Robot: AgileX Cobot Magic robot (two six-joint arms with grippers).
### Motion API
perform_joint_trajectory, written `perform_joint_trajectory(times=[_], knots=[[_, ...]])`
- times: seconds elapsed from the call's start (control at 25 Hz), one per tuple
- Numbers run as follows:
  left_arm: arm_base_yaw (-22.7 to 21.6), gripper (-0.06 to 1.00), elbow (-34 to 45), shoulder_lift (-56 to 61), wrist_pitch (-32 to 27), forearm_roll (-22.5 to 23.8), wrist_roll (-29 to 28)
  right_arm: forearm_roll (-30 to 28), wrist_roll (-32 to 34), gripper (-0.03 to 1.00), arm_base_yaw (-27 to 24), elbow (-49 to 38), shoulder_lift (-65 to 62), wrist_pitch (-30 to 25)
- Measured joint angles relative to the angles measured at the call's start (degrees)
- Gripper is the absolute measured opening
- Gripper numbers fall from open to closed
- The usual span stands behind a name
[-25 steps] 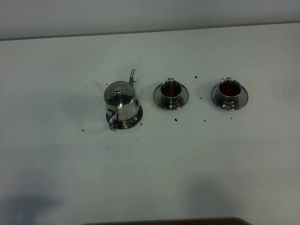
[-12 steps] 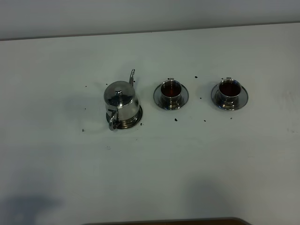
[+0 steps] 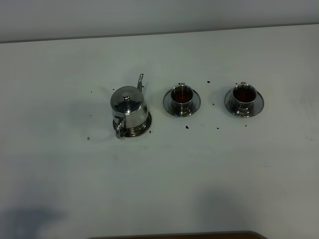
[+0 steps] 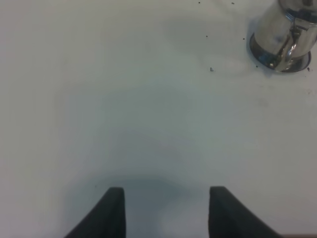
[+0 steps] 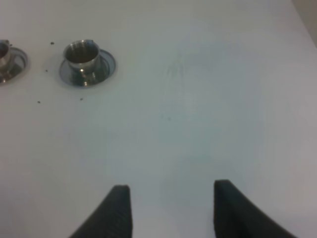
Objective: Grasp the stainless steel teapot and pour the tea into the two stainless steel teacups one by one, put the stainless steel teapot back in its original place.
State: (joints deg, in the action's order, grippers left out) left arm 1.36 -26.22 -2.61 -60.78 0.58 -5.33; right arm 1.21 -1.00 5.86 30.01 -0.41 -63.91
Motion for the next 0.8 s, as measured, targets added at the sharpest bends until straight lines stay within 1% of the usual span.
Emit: perform_joint_trajectory(times=[0.8], knots=[[0.0, 0.45, 0.0, 0.0, 0.0, 0.0, 0.14, 0.0, 0.0, 0.38, 0.0, 0.0, 0.0, 0.0]])
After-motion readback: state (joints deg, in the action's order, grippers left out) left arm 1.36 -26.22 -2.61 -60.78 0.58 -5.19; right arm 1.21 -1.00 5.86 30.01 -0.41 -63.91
